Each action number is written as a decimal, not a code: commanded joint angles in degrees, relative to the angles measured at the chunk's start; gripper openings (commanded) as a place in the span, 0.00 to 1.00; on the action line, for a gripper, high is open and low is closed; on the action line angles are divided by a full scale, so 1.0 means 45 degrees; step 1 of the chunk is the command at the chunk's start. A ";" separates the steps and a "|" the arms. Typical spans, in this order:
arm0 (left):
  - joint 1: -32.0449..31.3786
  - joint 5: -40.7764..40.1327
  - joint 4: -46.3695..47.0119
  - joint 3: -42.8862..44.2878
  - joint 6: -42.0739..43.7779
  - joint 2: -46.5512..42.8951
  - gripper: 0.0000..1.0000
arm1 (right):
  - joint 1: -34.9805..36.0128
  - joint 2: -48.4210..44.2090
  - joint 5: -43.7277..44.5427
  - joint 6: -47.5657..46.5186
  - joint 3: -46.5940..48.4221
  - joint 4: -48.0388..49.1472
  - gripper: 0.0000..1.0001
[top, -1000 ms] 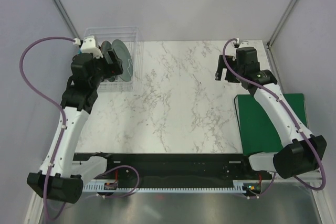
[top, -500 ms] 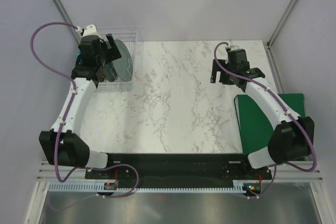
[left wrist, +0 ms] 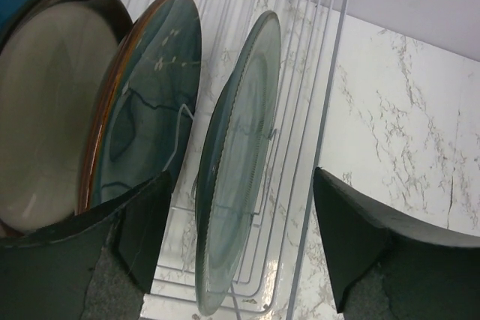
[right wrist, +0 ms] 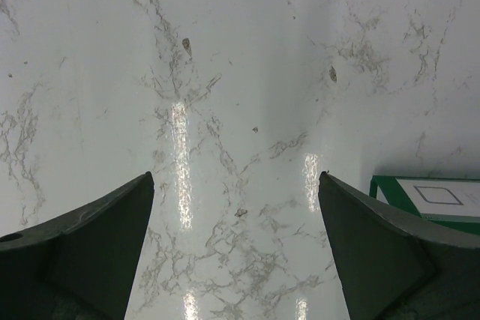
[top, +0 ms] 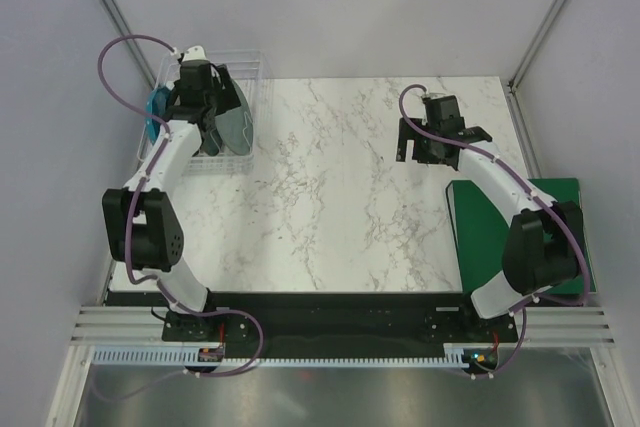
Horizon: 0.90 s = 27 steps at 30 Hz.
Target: Unload the plates from the dish rack
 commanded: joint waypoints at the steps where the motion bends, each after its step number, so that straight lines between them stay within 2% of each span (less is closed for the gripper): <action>1: -0.0027 -0.0275 0.0703 0.0984 0.0168 0.0784 0.76 | 0.0024 0.0240 -0.0077 -0.0109 0.0403 0.0470 0.98; 3: -0.0027 -0.0314 0.0702 0.1101 0.0168 0.1174 0.70 | 0.0004 0.0279 -0.0077 -0.0110 0.0384 0.0451 0.98; 8: -0.0066 -0.0627 0.0624 0.1317 0.0246 0.1937 0.71 | 0.0005 0.0182 -0.0096 -0.0071 0.0306 0.0431 0.98; 10: -0.0086 -0.0782 0.0663 0.1317 0.0285 0.2151 0.67 | 0.0024 0.0104 -0.0096 -0.0071 0.0267 0.0412 0.98; 11: -0.0124 -0.0938 0.0644 0.1394 0.0324 0.2230 0.53 | 0.0005 0.0084 -0.0096 -0.0071 0.0247 0.0431 0.98; 13: -0.0202 -0.1114 0.0624 0.1453 0.0518 0.2367 0.43 | 0.0004 0.0045 -0.0116 -0.0051 0.0208 0.0411 0.98; 14: -0.0242 -0.1347 0.0586 0.1550 0.0597 0.2368 0.25 | 0.0004 0.0045 -0.0154 -0.0051 0.0188 0.0392 0.98; 17: -0.0437 -0.1855 0.0605 0.1609 0.0812 0.2270 0.02 | 0.0005 0.0005 -0.0135 -0.0051 0.0110 0.0373 0.98; 22: -0.0963 -0.3006 0.0624 0.2019 0.1279 0.2172 0.02 | 0.0005 0.0044 -0.0194 0.0027 0.0013 0.0392 0.98; 27: -0.2348 -0.6306 0.0800 0.3657 0.3250 0.2755 0.02 | 0.0024 0.0084 -0.0233 0.0066 -0.0007 0.0392 0.98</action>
